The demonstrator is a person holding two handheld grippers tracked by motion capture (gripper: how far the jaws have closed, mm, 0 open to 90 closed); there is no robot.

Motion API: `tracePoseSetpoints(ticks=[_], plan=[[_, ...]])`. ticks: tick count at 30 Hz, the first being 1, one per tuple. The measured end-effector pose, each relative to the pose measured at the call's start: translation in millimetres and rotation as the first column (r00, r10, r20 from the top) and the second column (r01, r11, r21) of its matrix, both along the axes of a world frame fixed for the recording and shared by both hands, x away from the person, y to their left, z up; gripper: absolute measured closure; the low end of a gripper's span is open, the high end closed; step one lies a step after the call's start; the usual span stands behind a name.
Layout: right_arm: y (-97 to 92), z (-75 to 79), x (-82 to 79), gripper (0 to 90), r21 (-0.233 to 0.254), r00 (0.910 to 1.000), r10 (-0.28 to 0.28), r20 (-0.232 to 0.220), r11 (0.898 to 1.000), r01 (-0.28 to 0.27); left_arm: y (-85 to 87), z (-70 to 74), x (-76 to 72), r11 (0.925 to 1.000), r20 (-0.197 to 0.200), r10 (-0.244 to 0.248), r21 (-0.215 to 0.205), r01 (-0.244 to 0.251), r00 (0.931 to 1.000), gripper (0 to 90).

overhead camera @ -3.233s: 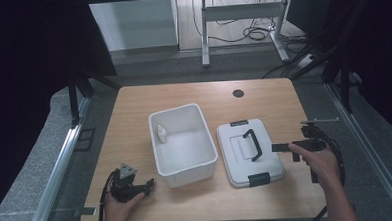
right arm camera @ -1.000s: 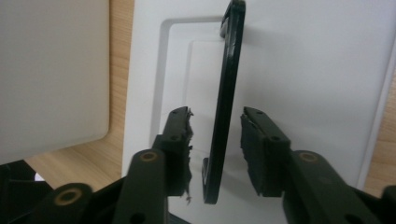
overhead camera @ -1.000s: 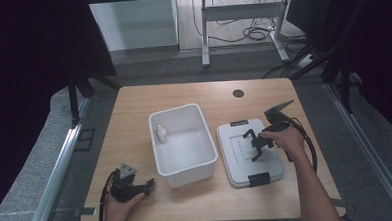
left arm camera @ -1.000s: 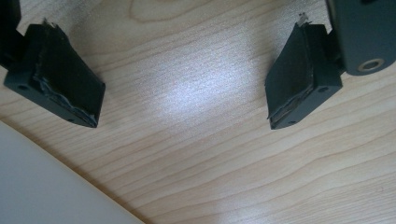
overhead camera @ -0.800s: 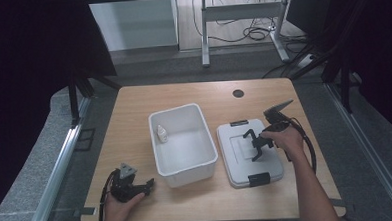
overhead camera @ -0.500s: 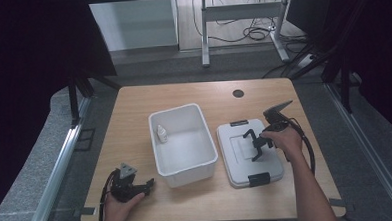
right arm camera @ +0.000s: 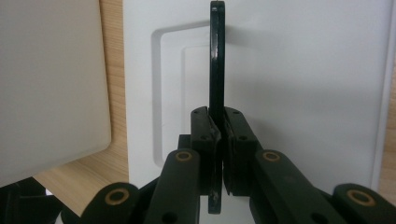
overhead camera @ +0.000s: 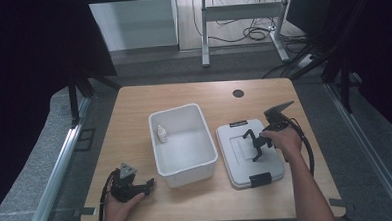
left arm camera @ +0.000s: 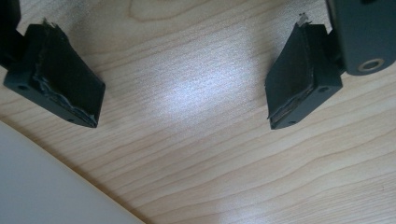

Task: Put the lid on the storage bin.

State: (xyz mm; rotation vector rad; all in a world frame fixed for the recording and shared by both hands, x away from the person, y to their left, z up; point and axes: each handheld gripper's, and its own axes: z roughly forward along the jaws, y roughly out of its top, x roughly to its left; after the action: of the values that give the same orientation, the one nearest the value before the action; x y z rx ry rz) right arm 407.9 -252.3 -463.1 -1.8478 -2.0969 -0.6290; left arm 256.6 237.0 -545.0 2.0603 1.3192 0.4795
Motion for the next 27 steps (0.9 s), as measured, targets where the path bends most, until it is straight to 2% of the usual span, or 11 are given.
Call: tracePoseSetpoints(ticks=[4,8,18,27], plan=[[-0.6,4.8,-1.9,84.6,0.026,0.9996,-0.027,-0.003,0.999,0.027,0.0,0.0,0.1,1.0000,0.000,-0.001,0.000,0.001,1.0000,11.9],[-0.3,9.8,-3.0,84.5,0.020,0.9996,-0.028,0.005,0.999,0.028,0.1,0.0,0.1,1.0000,0.000,-0.001,0.000,0.001,1.0000,11.9],[2.3,41.7,-7.7,84.6,0.054,0.9985,-0.013,0.053,0.999,0.010,0.1,0.0,0.2,1.0000,0.000,-0.001,0.000,0.001,1.0000,11.8],[-2.8,58.1,-11.2,84.6,0.065,0.9966,-0.028,0.078,0.998,0.023,0.1,0.1,0.2,1.0000,-0.001,-0.001,0.001,0.001,1.0000,11.8]])
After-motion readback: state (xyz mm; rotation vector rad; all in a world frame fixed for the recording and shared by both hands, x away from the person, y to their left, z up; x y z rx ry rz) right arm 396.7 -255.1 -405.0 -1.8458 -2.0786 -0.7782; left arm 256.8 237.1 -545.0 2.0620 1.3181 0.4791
